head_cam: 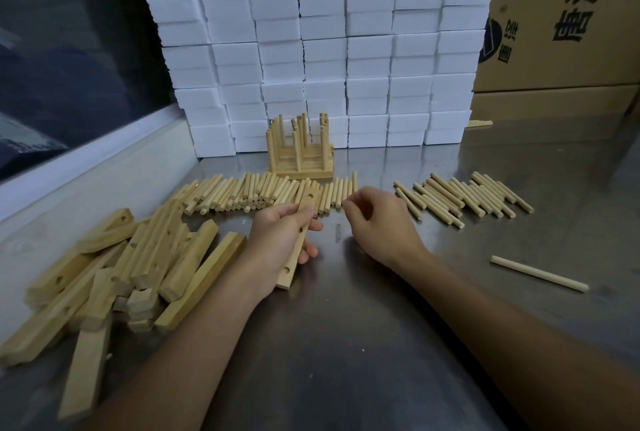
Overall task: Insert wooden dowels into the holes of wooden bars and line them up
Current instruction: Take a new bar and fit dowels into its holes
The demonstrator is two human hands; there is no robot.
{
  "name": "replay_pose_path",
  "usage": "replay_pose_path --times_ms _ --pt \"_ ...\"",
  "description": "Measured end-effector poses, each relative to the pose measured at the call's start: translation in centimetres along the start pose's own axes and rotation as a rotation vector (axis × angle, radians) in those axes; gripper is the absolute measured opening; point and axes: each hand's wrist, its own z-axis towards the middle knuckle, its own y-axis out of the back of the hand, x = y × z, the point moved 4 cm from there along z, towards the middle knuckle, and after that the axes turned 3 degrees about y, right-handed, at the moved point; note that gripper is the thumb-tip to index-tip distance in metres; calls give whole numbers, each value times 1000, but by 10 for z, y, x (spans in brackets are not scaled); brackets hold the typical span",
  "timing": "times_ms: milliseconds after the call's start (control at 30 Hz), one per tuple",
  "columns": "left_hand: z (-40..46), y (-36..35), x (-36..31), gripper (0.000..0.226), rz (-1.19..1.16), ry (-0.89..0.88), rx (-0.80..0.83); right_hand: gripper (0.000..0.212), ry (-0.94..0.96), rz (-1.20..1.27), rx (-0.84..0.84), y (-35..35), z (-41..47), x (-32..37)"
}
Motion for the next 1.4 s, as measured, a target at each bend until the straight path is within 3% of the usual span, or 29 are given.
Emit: replay_pose_path --times_ms 67,167,267,467,700,867,967,1133,1267,1400 --pt "1 -1 0 13 -43 12 -1 33 87 -239 61 -4 5 -4" --pt "2 -3 1 18 -51 13 4 72 39 -468 248 -14 15 -17" --pt "3 -4 2 27 -53 14 1 80 -13 -508 388 -22 20 -28" --pt "3 -4 2 25 -37 14 5 68 -9 -551 359 -20 20 -25" --pt "4 -4 2 12 -48 5 10 51 32 -527 11 -2 20 -13" --pt "2 -5 2 13 -37 -3 17 64 -78 -602 302 -10 19 -27" --pt "2 -5 2 12 -31 -4 22 61 -78 -640 244 -8 18 -23" --pt "1 -3 2 12 -24 -7 28 31 -107 -707 38 9 17 -15" --pt "1 -4 1 12 -15 -15 25 17 -205 -638 87 16 16 -14" --pt "0 -3 0 7 -25 -11 18 15 -173 -712 203 11 9 -10"
